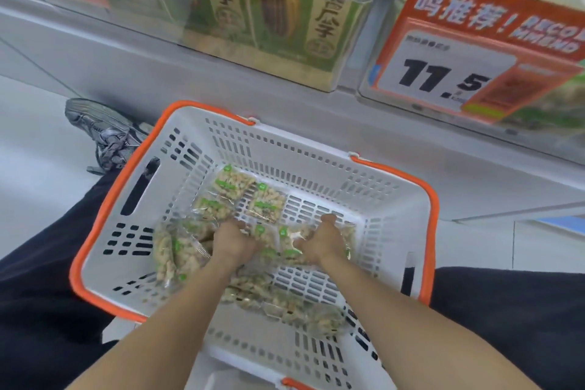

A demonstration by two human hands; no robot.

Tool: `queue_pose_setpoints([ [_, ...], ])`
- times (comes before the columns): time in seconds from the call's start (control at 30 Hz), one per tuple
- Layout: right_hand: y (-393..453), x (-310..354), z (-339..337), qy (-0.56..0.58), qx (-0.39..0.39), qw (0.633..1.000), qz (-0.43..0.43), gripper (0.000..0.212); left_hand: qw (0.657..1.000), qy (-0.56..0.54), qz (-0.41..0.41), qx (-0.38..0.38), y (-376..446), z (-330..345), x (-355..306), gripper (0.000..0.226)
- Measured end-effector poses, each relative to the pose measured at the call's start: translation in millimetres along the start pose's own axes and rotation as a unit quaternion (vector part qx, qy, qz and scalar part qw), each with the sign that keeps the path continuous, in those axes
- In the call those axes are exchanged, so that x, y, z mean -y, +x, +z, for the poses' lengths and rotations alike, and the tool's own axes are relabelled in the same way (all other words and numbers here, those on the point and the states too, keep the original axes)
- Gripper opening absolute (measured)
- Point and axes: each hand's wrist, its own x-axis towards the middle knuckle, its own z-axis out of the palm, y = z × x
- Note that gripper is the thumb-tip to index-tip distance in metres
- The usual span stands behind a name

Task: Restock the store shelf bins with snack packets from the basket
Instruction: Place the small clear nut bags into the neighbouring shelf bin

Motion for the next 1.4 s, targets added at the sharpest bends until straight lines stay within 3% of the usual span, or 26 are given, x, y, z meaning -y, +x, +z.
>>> queue_pose_setpoints([
  [0.03, -2, 2, -4, 0.001, 0.008, 1.000, 0.006, 0.090, 1.000, -0.025, 0.007, 0.011, -2, 1, 0, 0.061],
  [0.13, -15, 14, -30, -0.099, 0.043, 0.994, -0.030, 0.032, 0.996, -0.076, 0.030, 0.047, -16, 0, -1, 0.041],
  [0.17, -21, 21, -41, -0.127, 0.050, 0.990, -0.046, 0.030, 0.993, -0.100, 0.037, 0.058, -22, -3, -2, 0.038],
  [0.37, -82, 67, -113, -0.237, 0.025, 0.960, -0.144, 0.063, 0.962, -0.223, 0.127, 0.098, -70, -30, -15, 0.036],
  [0.53, -152, 84, -173, -0.294, 0.041, 0.927, -0.229, 0.056, 0.930, -0.297, 0.179, 0.120, -113, -47, -35, 0.044],
  [0.7, -178, 64, -201, -0.127, 0.067, 0.951, -0.273, 0.052, 0.893, -0.350, 0.259, 0.117, -151, -42, -56, 0.018],
  [0.83, -177, 58, -208, -0.051, 0.073, 0.944, -0.317, 0.043, 0.865, -0.394, 0.293, 0.105, -166, -34, -67, 0.026],
  [0.97, -180, 56, -218, -0.025, 0.078, 0.930, -0.359, 0.036, 0.866, -0.371, 0.322, 0.098, -170, -33, -74, 0.042],
  [1.1, -187, 61, -226, -0.013, 0.066, 0.914, -0.400, 0.039, 0.853, -0.356, 0.365, 0.110, -184, -38, -89, 0.011],
  [1.23, -194, 64, -231, 0.005, 0.026, 0.907, -0.420, 0.038, 0.814, -0.394, 0.376, 0.203, -203, -49, -99, 0.035],
  [1.4, -204, 61, -222, 0.053, -0.024, 0.886, -0.459, 0.041, 0.870, -0.229, 0.425, 0.100, -229, -45, -110, 0.070],
])
